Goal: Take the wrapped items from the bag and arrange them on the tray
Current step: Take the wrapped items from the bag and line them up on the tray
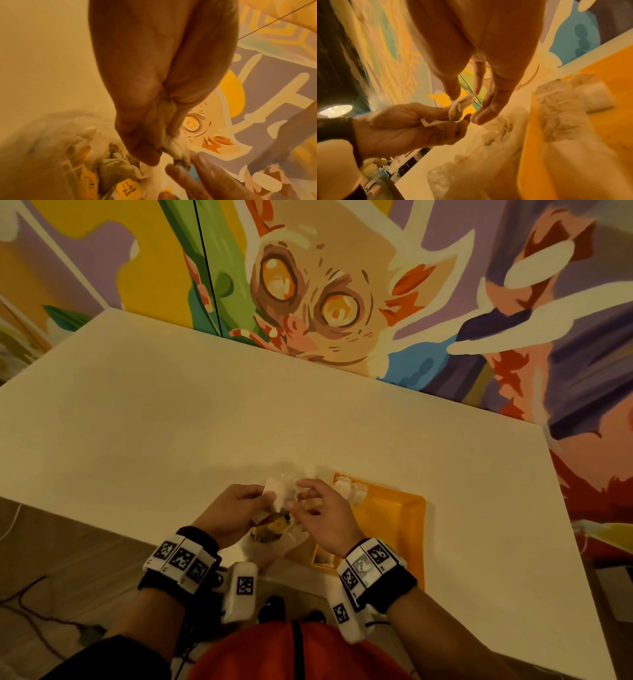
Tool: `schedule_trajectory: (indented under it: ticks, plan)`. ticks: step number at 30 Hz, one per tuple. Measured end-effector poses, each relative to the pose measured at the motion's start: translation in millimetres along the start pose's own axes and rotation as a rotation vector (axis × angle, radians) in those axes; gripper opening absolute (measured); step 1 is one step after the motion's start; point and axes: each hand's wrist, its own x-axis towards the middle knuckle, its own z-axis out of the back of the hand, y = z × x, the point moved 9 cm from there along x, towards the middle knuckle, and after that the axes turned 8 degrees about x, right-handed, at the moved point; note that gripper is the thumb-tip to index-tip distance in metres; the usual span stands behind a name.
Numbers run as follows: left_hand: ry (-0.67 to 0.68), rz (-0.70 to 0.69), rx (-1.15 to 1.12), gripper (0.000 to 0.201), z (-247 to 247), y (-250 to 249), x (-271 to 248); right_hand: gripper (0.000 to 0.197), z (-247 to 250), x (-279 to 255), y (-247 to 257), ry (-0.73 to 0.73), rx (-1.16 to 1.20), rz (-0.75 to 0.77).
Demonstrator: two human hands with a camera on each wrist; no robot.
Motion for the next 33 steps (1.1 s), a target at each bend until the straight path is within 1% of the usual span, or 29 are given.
schedule_trajectory:
  ticks: [2,5,7,9,11,14,17,19,20,21,23,24,25,26,28,29,30,31,33]
  plan:
    - [0.024,0.009,-0.056,0.022,-3,3,-1,0.027,-5,2,3,-0.015,0.027,0.029]
    - [0.014,0.021,-0.140,0.024,-8,3,-4,0.012,-3,4,5,-0.096,0.028,0.067]
    - [0.004,0.022,-0.201,0.021,-11,2,-7,0.007,1,5,4,-0.143,0.044,0.069]
    - [-0.003,0.002,-0.196,0.020,-12,2,-8,0.006,4,5,1,-0.172,0.074,0.043]
    - [-0.042,-0.043,-0.124,0.021,-10,1,-7,0.008,7,5,-5,-0.173,0.143,-0.005]
    - [-0.111,-0.111,-0.014,0.015,-8,-4,-5,0.012,11,2,-10,-0.173,0.235,-0.041]
    - [-0.090,-0.177,0.098,0.014,-14,-13,-4,0.018,12,1,-14,-0.158,0.226,-0.045]
    - [-0.079,-0.230,0.209,0.013,-18,-21,-5,0.031,12,2,-14,-0.136,0.215,-0.035]
    - [-0.069,-0.254,0.258,0.012,-21,-25,-6,0.033,14,2,-13,-0.125,0.205,-0.023]
    - [-0.059,-0.272,0.298,0.011,-23,-28,-7,0.030,16,1,-11,-0.117,0.197,-0.004]
    - [-0.061,-0.299,0.381,0.009,-27,-33,-7,0.013,21,0,-8,-0.106,0.179,0.027]
    - [-0.069,-0.315,0.418,0.009,-29,-36,-8,0.009,24,-1,-7,-0.106,0.177,0.034]
    - [-0.073,-0.336,0.446,0.008,-32,-38,-8,0.010,27,-2,-6,-0.103,0.181,0.037]
    - [-0.071,-0.356,0.467,0.008,-34,-41,-8,0.017,29,-4,-6,-0.092,0.209,0.034]
    - [-0.052,-0.393,0.515,0.010,-40,-45,-8,0.036,32,-6,-5,-0.057,0.262,0.037]
    - [-0.035,-0.415,0.545,0.010,-42,-46,-8,0.044,33,-6,-4,-0.042,0.249,0.048]
    - [-0.020,-0.438,0.577,0.010,-44,-48,-8,0.047,34,-6,-3,-0.030,0.219,0.062]
    - [-0.015,-0.462,0.607,0.009,-45,-49,-7,0.042,36,-7,-2,-0.024,0.182,0.077]
    - [-0.024,-0.494,0.648,0.009,-44,-50,-4,0.019,38,-7,0,-0.032,0.130,0.094]
